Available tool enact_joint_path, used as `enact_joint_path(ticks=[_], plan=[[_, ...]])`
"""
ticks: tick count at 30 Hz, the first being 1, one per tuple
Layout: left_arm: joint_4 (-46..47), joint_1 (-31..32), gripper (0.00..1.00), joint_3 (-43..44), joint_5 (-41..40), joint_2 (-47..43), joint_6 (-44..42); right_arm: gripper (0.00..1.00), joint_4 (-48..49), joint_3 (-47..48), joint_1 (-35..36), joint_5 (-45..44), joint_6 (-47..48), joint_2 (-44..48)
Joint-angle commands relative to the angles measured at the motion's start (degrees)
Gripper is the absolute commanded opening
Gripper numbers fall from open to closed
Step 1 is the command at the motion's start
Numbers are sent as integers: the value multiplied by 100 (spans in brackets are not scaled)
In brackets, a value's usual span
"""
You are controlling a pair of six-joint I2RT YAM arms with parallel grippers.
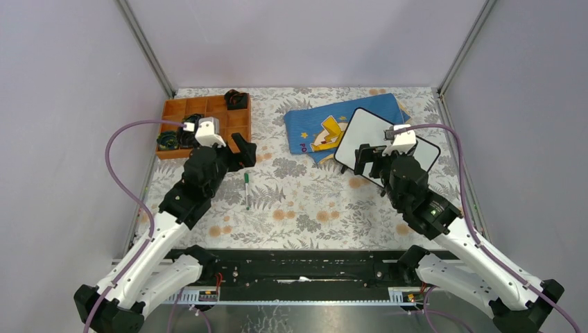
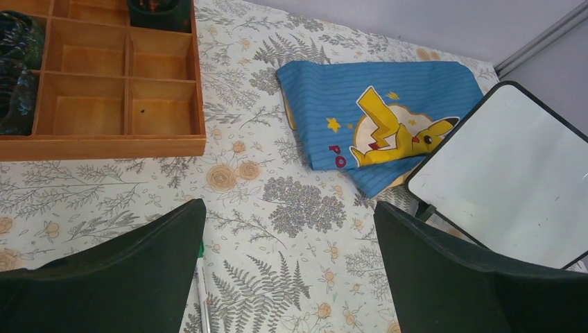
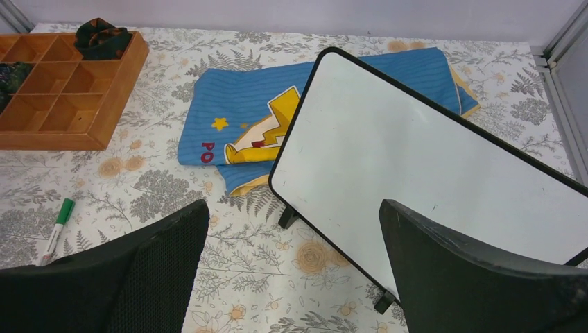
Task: Write a sentence on the whiteboard
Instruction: Move the whiteboard to the center of the board.
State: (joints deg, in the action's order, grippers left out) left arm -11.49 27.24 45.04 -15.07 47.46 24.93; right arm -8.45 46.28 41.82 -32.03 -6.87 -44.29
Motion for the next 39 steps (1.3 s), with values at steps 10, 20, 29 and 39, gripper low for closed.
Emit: enact_joint_path(ticks=[10,20,29,39], plan=[[218,-52,99,-23,-393,108,38,100,-182,125,-88,276,-286,92],[-241,-61,99,78,-963,693,121,100,-1088,-2,-93,440,-1188,-11],[390,65,99,197,2040,1511,-167,91,-1083,-854,-88,378,-2059,312],[2447,1672,99,666,2130,2859,-1271,86,-1455,-1095,-69,-595,-3040,375]])
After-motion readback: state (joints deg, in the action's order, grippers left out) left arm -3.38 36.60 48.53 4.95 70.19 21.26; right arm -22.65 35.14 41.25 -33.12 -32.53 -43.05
